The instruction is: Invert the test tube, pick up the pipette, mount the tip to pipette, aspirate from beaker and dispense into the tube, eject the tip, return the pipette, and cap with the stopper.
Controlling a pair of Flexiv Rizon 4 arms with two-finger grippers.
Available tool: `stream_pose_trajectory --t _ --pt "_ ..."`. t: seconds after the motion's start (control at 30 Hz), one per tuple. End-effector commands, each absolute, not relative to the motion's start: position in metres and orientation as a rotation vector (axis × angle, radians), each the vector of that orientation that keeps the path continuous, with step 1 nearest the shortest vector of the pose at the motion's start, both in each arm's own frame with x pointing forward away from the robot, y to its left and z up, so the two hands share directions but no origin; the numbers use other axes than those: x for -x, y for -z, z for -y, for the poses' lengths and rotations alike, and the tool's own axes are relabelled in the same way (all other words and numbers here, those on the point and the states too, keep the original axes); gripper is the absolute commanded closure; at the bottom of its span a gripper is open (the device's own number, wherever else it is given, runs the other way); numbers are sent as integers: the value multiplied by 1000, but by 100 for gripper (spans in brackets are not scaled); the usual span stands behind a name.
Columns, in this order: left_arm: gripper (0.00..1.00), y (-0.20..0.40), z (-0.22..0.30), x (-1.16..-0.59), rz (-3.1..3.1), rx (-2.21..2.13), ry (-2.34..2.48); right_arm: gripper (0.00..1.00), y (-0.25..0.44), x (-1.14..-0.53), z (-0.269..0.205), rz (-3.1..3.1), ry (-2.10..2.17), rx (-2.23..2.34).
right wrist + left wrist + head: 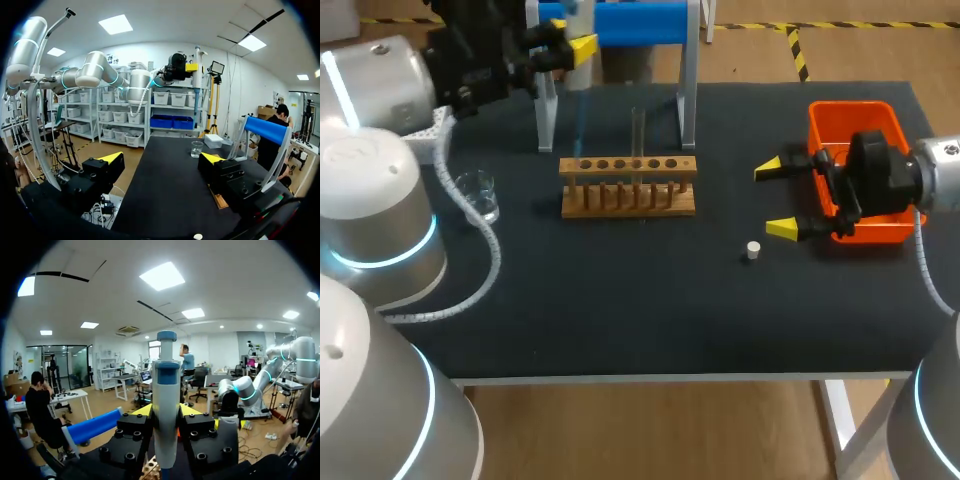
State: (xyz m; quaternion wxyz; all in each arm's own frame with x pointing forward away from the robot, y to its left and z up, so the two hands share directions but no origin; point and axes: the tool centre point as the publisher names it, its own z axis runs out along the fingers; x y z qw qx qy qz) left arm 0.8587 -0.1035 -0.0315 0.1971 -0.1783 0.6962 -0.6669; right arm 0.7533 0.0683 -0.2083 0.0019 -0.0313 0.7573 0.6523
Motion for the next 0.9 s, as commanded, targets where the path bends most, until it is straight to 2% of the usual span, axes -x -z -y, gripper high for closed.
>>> stream_pose_trajectory --t 0.03,0.43,0.9 --pt "100 45 39 -832 -1905 509 1883 0 208 -753 -68 -2378 -2043 97" --pt "100 79 -26 -842 -1818 549 1849 0 208 -753 -68 -2378 -2043 97" --pt "100 102 -64 -876 -1806 552 1826 0 208 -753 -68 -2378 -2043 97"
